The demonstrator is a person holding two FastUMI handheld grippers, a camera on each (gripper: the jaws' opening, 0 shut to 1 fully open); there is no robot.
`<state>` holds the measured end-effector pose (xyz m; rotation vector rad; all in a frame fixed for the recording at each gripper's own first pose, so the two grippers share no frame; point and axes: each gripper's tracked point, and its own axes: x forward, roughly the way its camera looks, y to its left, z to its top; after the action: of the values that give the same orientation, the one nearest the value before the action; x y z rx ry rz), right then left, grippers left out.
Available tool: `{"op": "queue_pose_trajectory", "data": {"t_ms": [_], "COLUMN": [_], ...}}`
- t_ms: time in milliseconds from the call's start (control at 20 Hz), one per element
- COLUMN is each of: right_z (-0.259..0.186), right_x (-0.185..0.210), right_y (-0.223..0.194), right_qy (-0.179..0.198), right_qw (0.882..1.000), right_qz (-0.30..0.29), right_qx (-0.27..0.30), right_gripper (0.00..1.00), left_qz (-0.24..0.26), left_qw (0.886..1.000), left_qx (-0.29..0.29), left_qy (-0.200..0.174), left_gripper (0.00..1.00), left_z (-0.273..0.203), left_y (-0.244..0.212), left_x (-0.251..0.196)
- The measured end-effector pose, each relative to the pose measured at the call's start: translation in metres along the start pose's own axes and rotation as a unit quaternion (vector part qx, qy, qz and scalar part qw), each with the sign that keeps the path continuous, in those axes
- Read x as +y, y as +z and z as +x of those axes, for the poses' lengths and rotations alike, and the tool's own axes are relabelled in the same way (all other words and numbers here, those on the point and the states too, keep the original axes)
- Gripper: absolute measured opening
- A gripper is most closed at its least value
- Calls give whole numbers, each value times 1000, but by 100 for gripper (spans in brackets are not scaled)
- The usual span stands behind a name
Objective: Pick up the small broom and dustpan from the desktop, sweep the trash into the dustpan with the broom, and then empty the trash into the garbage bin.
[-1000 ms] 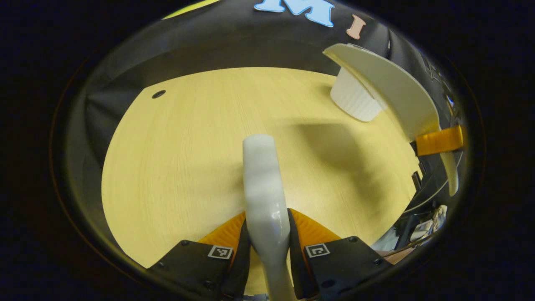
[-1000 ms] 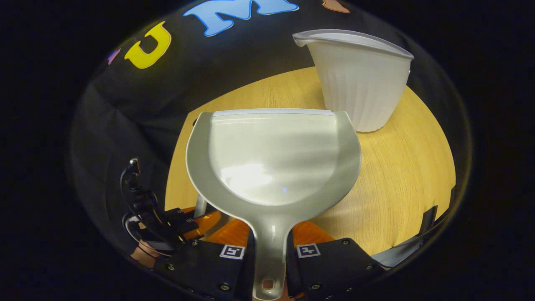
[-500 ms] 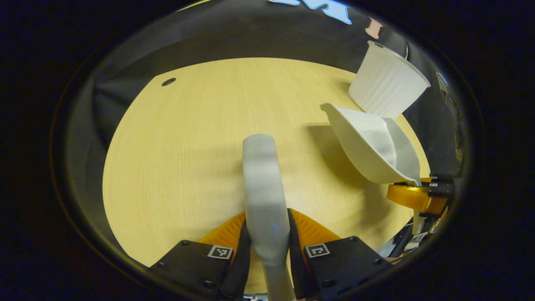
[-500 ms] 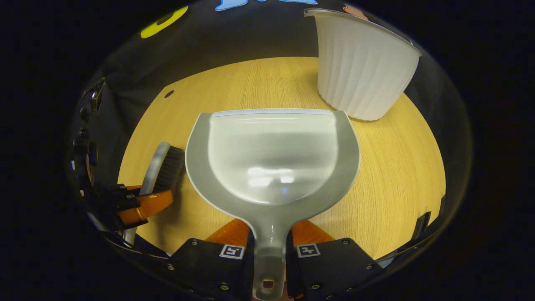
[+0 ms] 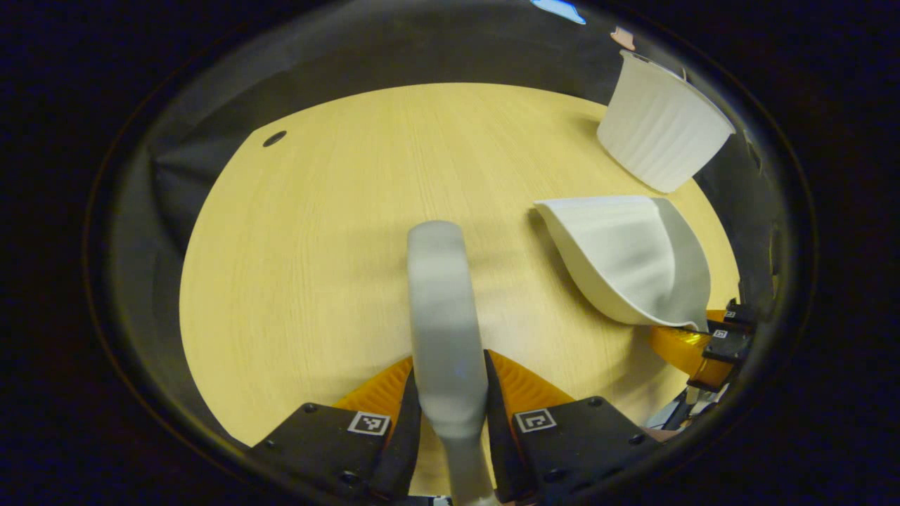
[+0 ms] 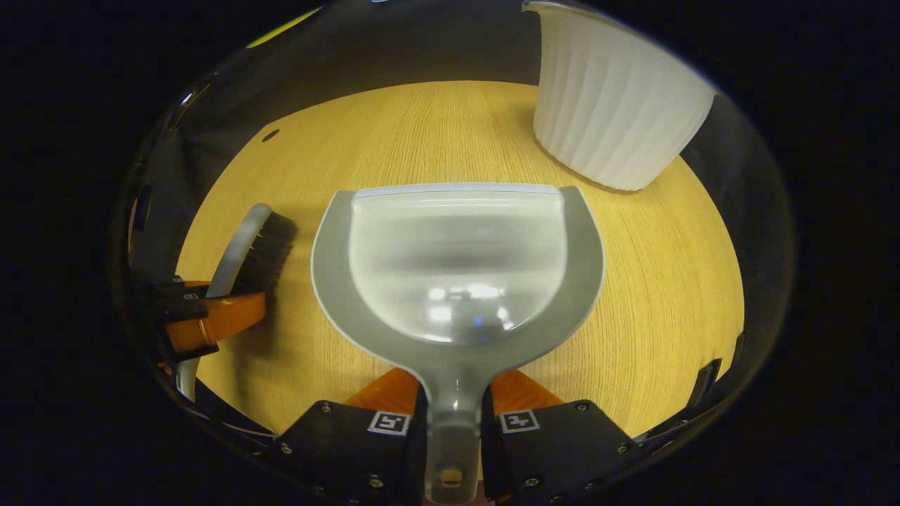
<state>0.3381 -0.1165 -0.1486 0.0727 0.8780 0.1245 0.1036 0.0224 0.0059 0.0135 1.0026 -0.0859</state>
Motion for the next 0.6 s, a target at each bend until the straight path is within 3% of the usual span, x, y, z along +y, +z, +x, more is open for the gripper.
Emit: {"op": "queue_pose_trajectory", "data": {"t_ms": [100,150,250,400,500,600], "right_z": [-2,-1,-3,-3,-6,-9], "right_x": [0,0,-1,-3,-6,-7], "right_y": [2,0,3,2,3,5], "right_qy": [-3,-2,1,-3,-4,-3], "right_qw": [1000,1000,1000,1000,1000,1000], "right_qz": [-2,-1,2,-3,-6,-9], "right_qx": [5,7,8,7,5,-2], "right_gripper": [31,32,33,34,35,43], "left_qz": [8,12,12,-5,-13,-20], "left_qw": [1000,1000,1000,1000,1000,1000], "left_qx": [-1,0,3,12,10,4], "left_qy": [7,13,23,16,11,7], "left_gripper": [53,49,52,58,55,65], "left_z": [9,14,22,30,32,34], "left_y": [6,10,13,13,18,25], "left_x": [-15,-20,-31,-55,-71,-88]}}
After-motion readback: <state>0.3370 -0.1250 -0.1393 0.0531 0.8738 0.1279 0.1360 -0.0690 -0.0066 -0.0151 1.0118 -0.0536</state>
